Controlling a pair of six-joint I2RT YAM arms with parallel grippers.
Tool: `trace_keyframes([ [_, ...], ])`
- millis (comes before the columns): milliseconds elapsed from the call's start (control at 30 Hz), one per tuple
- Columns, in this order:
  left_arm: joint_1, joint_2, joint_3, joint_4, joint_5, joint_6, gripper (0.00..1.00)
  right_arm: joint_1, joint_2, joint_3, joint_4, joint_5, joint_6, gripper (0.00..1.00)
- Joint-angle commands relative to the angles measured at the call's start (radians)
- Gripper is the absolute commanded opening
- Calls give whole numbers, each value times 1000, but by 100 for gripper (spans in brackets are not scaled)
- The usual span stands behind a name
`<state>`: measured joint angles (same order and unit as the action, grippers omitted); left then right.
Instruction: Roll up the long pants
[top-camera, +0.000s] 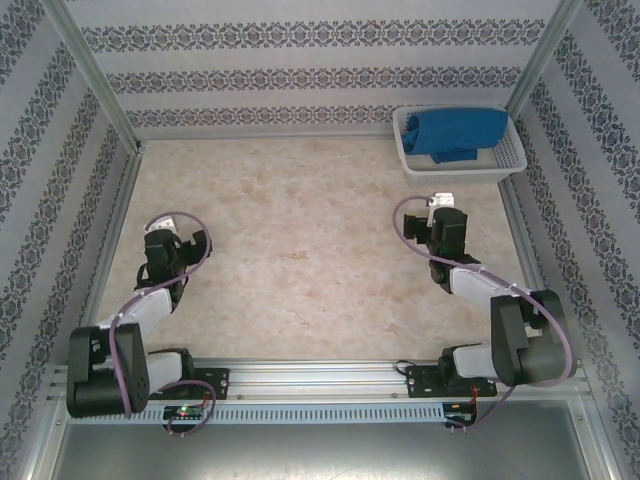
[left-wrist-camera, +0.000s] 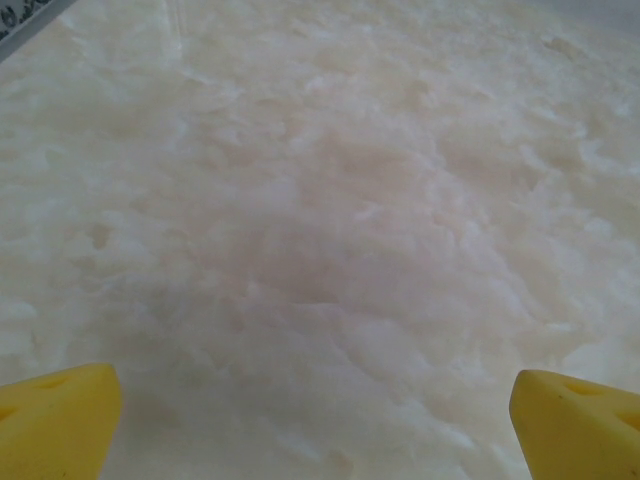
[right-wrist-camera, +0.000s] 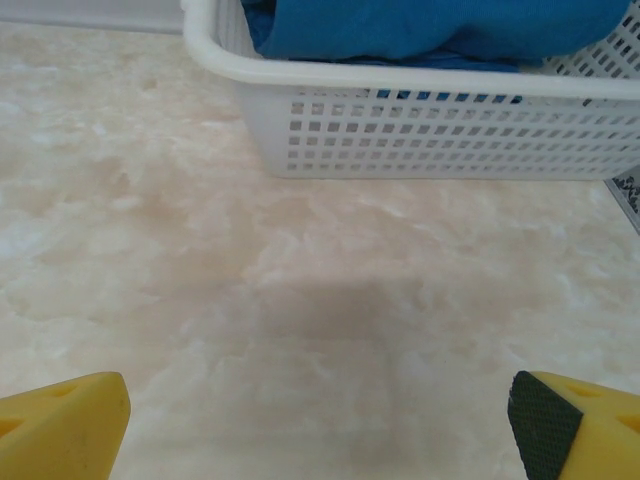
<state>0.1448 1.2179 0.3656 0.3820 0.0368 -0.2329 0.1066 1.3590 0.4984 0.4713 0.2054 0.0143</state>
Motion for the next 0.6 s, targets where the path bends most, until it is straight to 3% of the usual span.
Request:
trace_keyframes([
  [0,1,93,14,214,73,78,100,2,40,-25,153,24,-25,98],
  [67,-2,181,26,333,107,80,100,-1,73,-17,175,27,-27,98],
  [133,-5,283,86,347,149,115,100,-16,135,-25,268,-2,-17,98],
  [167,-21,290,126,263,226,172,100,-31,123,-21,233,-32,-5,98],
  [200,-61,306,116,305,190,207,100,-46,100,-26,208,-78,-4,98],
  [267,-131,353,19,543,78,247,100,-65,132,-110,412,-132,-1,98],
  [300,-120,366,6,567,92,239,100,-64,184,-137,539,-116,5,98],
  [333,-117,329,39,428,82,233,100,-64,182,-140,512,-112,9,98],
  [367,-118,356,43,484,74,233,100,-69,145,-115,395,-115,12,98],
  [467,-120,350,45,465,61,230,100,-76,173,-129,488,-125,19,98],
  [567,-122,344,49,442,59,232,100,-77,148,-111,411,-127,16,98],
])
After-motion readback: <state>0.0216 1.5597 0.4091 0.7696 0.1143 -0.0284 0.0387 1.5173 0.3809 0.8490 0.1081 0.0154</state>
